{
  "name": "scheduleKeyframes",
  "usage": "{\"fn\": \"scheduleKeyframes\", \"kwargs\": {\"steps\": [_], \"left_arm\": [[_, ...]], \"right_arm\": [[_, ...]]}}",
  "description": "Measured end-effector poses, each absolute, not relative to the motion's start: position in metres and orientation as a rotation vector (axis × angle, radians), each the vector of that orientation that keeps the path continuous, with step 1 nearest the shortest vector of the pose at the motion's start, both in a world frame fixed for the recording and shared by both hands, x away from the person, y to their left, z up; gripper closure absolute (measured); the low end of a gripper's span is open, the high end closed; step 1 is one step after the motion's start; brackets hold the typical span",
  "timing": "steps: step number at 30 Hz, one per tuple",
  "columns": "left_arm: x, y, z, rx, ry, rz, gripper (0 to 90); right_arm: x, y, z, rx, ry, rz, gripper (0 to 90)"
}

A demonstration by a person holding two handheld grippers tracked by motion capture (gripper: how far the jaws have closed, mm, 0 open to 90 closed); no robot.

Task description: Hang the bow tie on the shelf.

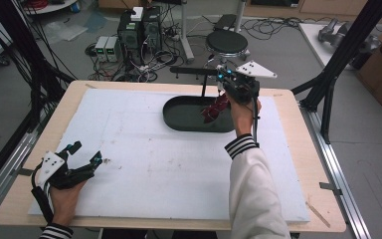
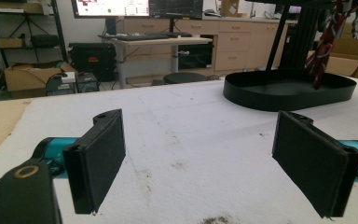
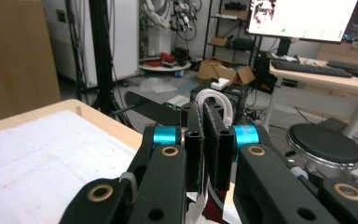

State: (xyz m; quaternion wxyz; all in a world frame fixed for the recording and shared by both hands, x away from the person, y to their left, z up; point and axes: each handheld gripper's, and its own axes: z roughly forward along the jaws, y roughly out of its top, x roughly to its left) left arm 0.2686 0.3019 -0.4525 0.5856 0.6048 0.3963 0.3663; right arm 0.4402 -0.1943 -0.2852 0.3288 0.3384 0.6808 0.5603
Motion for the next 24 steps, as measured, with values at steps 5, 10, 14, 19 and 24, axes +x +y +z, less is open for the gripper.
{"fn": "scheduleKeyframes", "kwargs": {"steps": [5,10,14,19,24], "left_arm": [[0.268,0.302,-0.453,1.414,0.923,0.855,17.4],[0.268,0.302,-0.453,1.414,0.924,0.855,17.4],[0.269,0.302,-0.453,1.414,0.924,0.855,17.4],[0.269,0.302,-0.453,1.412,0.924,0.854,17.4],[0.269,0.302,-0.452,1.412,0.925,0.849,17.4]], "right_arm": [[0.453,-0.194,-0.289,0.918,1.763,1.444,86.8],[0.461,-0.196,-0.296,0.957,1.769,1.403,86.8],[0.464,-0.194,-0.299,0.956,1.770,1.404,86.8],[0.469,-0.189,-0.303,0.967,1.768,1.414,86.8],[0.474,-0.181,-0.304,0.970,1.776,1.416,86.7]]}}
